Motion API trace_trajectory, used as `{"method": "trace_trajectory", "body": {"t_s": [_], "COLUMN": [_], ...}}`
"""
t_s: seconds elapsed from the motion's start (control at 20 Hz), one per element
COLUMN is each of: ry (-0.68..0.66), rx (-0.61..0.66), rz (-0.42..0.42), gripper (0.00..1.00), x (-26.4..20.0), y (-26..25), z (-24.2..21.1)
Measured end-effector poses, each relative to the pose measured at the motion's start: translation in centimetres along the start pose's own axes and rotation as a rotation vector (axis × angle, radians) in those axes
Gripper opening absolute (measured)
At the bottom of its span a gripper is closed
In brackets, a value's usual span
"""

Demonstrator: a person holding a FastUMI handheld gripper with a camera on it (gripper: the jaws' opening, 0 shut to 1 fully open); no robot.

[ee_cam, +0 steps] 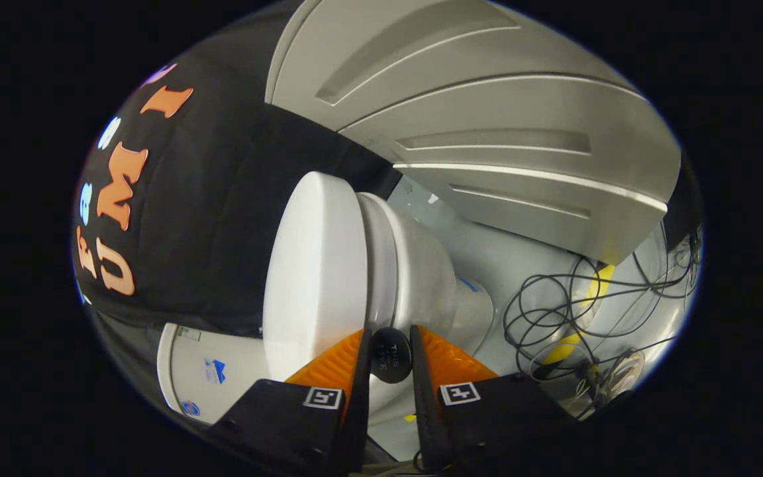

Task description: Open the toilet lid.

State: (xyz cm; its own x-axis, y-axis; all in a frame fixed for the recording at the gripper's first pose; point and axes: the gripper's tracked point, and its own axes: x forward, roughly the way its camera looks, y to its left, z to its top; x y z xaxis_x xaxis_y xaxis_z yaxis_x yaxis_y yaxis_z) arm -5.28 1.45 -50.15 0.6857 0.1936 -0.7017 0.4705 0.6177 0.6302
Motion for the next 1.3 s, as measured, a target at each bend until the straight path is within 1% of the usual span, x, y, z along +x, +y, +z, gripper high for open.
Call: {"method": "trace_trajectory", "body": {"t_s": [0.1, 0.15, 0.2, 0.25, 0.3, 0.35, 0.4, 0.45, 0.55, 0.75, 0.85, 0.95, 1.05, 1.3], "ry": [0.016, 0.003, -0.002, -0.014, -0.019, -0.012, -0.008, -0.01, -0.009, -0.022, -0.043, -0.064, -0.113, -0.132], "rx": [0.043, 0.061, 0.078, 0.087, 0.104, 0.116, 0.136, 0.143, 0.128, 0.118, 0.071, -0.011, -0.08, -0.154], "rz": [0.026, 0.038, 0.065, 0.07, 0.093, 0.108, 0.11, 0.104, 0.084, 0.129, 0.13, 0.101, 0.083, 0.088], "gripper": [0.4, 0.4, 0.32, 0.23, 0.22, 0.13, 0.13, 0.08, 0.08, 0.08, 0.08, 0.08, 0.08, 0.08], "x": [0.1, -0.1, 0.0, -0.2, -0.6, -0.5, -0.9, -0.9, -1.1, -2.6, -3.3, -3.8, -3.7, -4.8], "y": [0.0, 0.0, 0.2, 0.3, 0.7, 0.8, 1.0, 1.1, 1.3, 4.0, 5.5, 6.7, 7.9, 10.7], "z": [-0.4, -0.2, 0.0, 0.0, 0.4, 0.2, 0.2, 0.1, -0.1, 0.4, 0.7, 0.8, 1.7, 1.7]}}
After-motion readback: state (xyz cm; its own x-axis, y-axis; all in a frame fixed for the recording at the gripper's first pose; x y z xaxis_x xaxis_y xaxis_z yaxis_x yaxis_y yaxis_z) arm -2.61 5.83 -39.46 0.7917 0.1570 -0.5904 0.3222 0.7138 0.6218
